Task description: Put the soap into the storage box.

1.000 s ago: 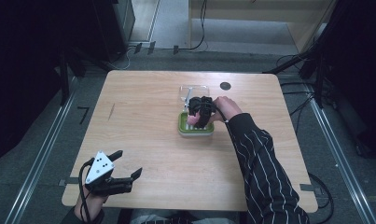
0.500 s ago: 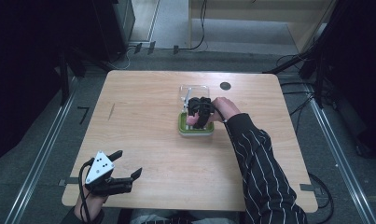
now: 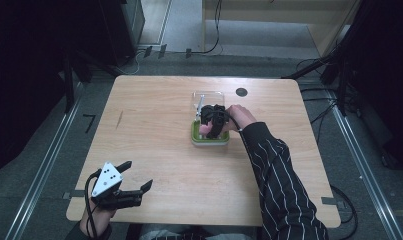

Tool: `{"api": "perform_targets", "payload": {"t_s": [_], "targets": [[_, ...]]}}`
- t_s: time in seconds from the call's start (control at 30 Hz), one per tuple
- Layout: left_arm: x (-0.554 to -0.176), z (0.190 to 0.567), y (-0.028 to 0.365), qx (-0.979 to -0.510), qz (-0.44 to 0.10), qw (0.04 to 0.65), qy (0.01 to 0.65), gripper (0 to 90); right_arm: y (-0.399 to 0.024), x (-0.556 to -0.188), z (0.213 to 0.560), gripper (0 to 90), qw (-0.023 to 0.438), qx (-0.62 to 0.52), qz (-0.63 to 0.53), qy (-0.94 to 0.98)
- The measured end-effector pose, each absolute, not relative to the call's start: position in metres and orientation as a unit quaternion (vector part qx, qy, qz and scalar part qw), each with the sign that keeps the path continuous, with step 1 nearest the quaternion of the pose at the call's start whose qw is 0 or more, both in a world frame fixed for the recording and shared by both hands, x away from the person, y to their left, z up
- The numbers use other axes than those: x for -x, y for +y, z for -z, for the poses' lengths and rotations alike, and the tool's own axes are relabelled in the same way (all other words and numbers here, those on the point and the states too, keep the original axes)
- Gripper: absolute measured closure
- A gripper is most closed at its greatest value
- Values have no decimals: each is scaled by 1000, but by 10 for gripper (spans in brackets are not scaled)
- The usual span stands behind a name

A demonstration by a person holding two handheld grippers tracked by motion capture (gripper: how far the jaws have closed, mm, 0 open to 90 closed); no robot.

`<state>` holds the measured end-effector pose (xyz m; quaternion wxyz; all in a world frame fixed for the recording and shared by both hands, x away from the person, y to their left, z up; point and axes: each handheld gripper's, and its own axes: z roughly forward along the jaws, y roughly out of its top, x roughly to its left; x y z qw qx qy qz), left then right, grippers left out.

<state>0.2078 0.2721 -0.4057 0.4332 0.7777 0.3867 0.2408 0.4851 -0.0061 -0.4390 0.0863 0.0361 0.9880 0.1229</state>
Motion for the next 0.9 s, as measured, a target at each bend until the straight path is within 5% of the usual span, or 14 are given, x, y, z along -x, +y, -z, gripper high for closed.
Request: {"api": "perform_targets", "payload": {"t_s": [0.9], "targets": [[-209, 406, 271, -780, -239, 432, 384, 140, -9, -487, 440, 371, 83, -48, -126, 987]]}}
